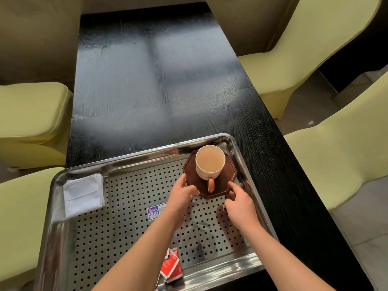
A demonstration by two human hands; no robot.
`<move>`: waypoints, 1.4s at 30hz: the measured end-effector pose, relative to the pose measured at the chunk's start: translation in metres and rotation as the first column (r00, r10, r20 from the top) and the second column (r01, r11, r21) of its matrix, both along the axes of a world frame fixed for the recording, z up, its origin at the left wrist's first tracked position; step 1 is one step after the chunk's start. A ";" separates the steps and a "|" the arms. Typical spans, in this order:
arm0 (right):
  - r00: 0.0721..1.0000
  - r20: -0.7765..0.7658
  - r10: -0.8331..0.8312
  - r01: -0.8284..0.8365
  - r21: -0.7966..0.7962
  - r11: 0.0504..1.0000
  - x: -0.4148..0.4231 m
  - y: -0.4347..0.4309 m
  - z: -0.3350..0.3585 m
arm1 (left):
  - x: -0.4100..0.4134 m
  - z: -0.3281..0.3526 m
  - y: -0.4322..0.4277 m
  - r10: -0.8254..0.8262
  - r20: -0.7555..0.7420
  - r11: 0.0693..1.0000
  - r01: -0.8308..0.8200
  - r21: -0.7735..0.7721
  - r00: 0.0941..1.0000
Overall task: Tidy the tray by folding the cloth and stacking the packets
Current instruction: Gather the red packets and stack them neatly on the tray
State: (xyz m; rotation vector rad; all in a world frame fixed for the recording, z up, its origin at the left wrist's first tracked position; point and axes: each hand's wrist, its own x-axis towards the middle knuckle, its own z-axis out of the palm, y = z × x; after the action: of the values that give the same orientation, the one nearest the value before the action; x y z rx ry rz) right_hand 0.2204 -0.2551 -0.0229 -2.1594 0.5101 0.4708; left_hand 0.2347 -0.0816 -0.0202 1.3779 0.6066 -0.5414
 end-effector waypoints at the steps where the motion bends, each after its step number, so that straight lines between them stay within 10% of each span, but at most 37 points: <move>1: 1.000 0.002 0.005 -0.005 0.002 1.000 0.000 -0.001 0.000 | 0.000 0.000 0.001 0.001 0.001 1.000 -0.001 -0.003 1.000; 28: 0.911 -0.031 0.412 -0.413 -0.044 0.910 -0.109 0.054 0.011 | -0.201 -0.005 0.107 0.017 0.054 0.813 -0.046 0.581 0.998; 42: 0.819 -0.153 0.552 -0.564 -0.386 0.730 -0.128 0.129 -0.013 | -0.187 -0.020 0.087 -0.327 -0.241 0.386 0.362 0.848 0.914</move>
State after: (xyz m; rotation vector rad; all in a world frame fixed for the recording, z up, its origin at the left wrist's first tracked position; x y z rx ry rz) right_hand 0.0925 -0.1265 -0.0356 -2.7287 -0.0683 0.7769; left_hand 0.0477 0.0050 -0.0397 2.5734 0.6543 -0.6046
